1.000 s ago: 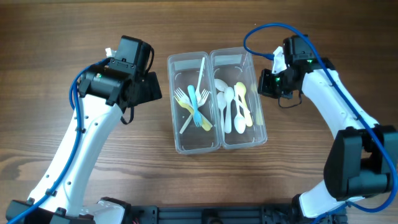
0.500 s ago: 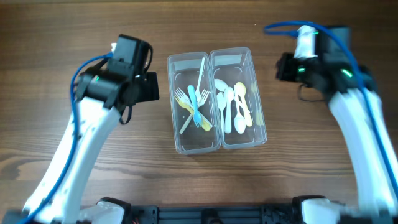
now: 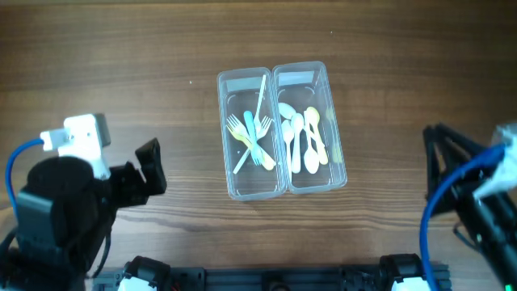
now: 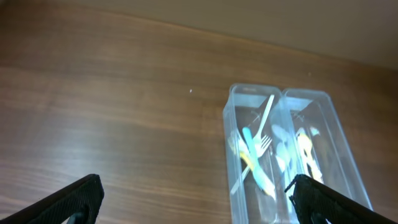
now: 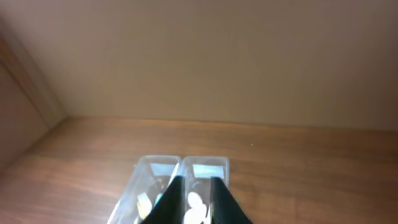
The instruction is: Pack container
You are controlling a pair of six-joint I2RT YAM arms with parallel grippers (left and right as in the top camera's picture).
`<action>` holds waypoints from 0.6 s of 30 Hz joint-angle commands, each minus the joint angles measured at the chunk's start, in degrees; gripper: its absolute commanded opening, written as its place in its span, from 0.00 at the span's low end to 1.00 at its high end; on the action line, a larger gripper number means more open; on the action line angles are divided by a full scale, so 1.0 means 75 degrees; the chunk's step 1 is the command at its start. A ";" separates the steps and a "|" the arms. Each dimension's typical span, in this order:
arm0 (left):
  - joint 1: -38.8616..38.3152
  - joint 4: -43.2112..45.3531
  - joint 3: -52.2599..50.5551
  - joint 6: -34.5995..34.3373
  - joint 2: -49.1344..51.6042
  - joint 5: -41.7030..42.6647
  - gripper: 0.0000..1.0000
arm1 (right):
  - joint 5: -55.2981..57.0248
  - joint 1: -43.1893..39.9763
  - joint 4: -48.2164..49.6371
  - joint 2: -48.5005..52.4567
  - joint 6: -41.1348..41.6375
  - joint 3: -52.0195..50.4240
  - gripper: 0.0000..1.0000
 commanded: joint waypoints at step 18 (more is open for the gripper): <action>0.0050 -0.0335 0.0026 0.0099 -0.0119 0.0015 1.00 | 0.0050 -0.0003 -0.0947 -0.0175 -0.0175 -0.0047 1.00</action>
